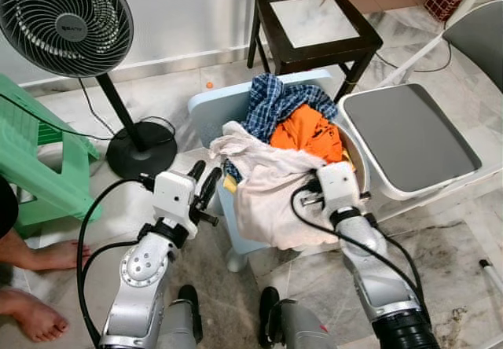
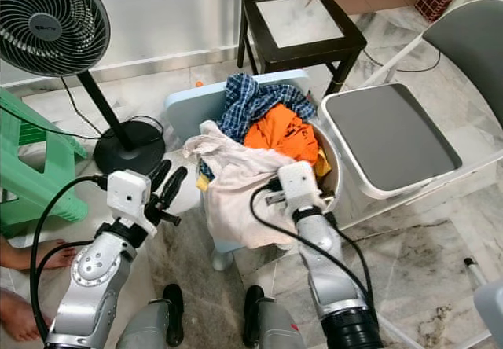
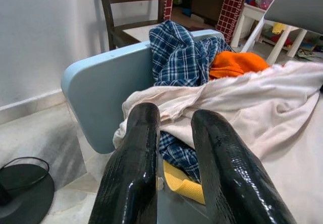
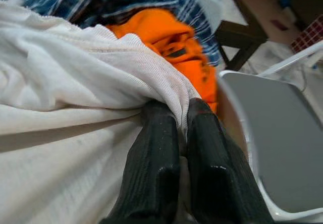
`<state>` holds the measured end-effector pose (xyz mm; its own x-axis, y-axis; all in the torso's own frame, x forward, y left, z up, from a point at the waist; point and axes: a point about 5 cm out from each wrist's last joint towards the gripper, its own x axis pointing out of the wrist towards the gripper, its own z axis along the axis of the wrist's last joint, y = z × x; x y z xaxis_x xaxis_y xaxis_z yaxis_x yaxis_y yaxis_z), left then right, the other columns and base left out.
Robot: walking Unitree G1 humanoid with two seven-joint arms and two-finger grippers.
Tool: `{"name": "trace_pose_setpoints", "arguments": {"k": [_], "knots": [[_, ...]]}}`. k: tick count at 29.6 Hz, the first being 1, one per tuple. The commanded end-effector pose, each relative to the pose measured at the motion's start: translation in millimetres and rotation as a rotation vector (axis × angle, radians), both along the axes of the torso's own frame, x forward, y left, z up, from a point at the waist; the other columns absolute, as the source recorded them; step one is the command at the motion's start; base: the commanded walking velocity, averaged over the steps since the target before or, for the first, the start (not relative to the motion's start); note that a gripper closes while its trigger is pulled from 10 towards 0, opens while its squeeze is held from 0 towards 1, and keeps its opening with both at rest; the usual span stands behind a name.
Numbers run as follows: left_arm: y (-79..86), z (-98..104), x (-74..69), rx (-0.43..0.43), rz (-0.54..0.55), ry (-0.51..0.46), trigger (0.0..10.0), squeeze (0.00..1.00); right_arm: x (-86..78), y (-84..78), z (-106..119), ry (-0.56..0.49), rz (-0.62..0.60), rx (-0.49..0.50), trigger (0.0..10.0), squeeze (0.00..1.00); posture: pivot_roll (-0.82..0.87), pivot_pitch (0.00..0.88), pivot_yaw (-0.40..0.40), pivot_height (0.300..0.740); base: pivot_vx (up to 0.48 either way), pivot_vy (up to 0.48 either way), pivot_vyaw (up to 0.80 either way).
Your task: Hang hanger
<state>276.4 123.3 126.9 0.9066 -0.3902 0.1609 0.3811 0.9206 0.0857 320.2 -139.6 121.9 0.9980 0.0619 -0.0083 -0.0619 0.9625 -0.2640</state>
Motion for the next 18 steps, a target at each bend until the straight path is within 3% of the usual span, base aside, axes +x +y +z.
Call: {"name": "trace_pose_setpoints", "arguments": {"k": [1,9,13,18], "knots": [[-1.5,-5,-4.6,-0.001,-0.016,0.022,10.0,0.00,3.3,-16.3,10,-0.050,-0.084,0.000,0.0,0.00,0.13,0.339,-0.093,0.740,0.000,0.000,0.00],[-0.8,-4,-3.0,0.002,-0.013,0.021,10.0,0.00,8.0,-27.8,18,-0.080,-0.143,-0.020,0.0,0.00,0.13,0.340,-0.093,0.740,0.000,0.000,0.00],[1.5,-4,-2.7,0.010,-0.003,0.020,10.0,0.00,10.3,-42.8,16,-0.068,-0.231,-0.073,0.0,0.00,0.13,0.342,-0.094,0.740,0.000,0.000,0.00],[2.0,-4,-2.8,0.013,0.000,0.020,10.0,0.00,10.7,-45.4,15,-0.057,-0.249,-0.104,0.0,0.00,0.13,0.342,-0.094,0.740,0.000,0.000,0.00]]}}
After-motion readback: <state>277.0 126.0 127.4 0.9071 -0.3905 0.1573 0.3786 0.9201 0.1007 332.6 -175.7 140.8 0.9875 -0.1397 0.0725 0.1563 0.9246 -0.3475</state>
